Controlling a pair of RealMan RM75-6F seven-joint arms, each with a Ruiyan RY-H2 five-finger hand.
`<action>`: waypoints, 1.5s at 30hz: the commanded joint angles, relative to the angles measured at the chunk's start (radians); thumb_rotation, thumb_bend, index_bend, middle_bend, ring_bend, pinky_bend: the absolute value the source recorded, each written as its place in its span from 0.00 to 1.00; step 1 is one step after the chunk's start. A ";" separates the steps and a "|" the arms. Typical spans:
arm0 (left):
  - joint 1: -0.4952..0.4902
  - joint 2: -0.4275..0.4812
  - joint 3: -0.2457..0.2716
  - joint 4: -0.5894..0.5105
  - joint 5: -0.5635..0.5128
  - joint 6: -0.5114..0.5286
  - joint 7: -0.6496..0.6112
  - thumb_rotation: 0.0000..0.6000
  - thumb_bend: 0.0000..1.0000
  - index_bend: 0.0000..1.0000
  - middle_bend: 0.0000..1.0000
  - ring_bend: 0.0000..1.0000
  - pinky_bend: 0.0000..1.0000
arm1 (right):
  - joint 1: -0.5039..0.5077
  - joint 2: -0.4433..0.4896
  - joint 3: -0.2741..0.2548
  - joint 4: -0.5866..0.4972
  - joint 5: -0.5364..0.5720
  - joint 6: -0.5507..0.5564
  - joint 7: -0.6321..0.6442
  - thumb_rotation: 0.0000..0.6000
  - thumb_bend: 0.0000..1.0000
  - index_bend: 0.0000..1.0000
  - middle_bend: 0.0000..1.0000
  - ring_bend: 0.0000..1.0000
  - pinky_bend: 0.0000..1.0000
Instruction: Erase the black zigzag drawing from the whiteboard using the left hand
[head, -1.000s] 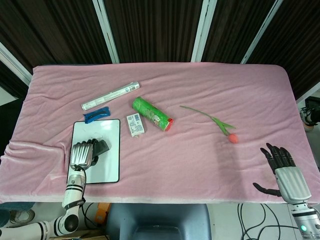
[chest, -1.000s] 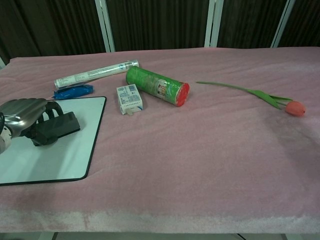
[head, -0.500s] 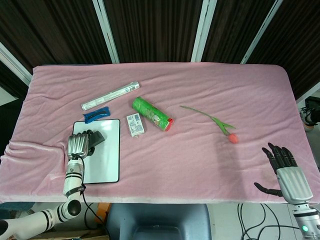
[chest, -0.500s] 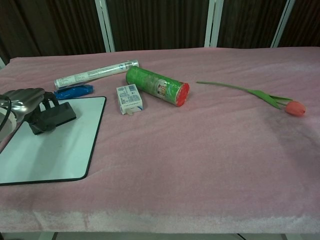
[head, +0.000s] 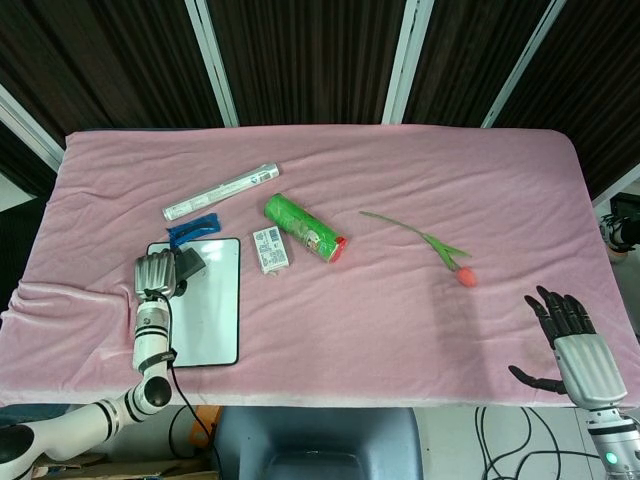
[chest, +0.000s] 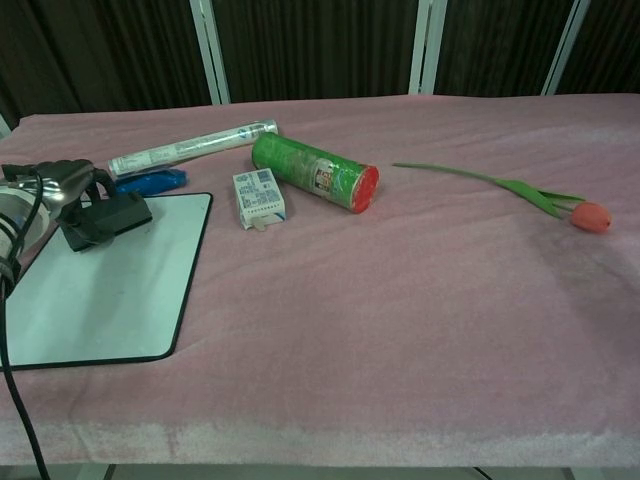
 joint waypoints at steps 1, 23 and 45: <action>-0.013 -0.012 -0.001 0.011 -0.012 -0.003 0.015 1.00 0.71 0.61 0.73 0.64 0.68 | -0.001 0.000 0.000 0.001 -0.001 0.002 0.001 1.00 0.30 0.00 0.00 0.00 0.13; 0.060 0.090 0.133 -0.305 0.045 0.118 0.075 1.00 0.70 0.61 0.73 0.64 0.67 | -0.006 0.001 0.000 0.003 -0.011 0.012 0.003 1.00 0.30 0.00 0.00 0.00 0.13; 0.243 0.305 0.170 -0.355 0.118 0.255 -0.112 1.00 0.63 0.60 0.70 0.63 0.61 | 0.004 -0.019 -0.007 -0.008 -0.014 -0.018 -0.051 1.00 0.30 0.00 0.00 0.00 0.13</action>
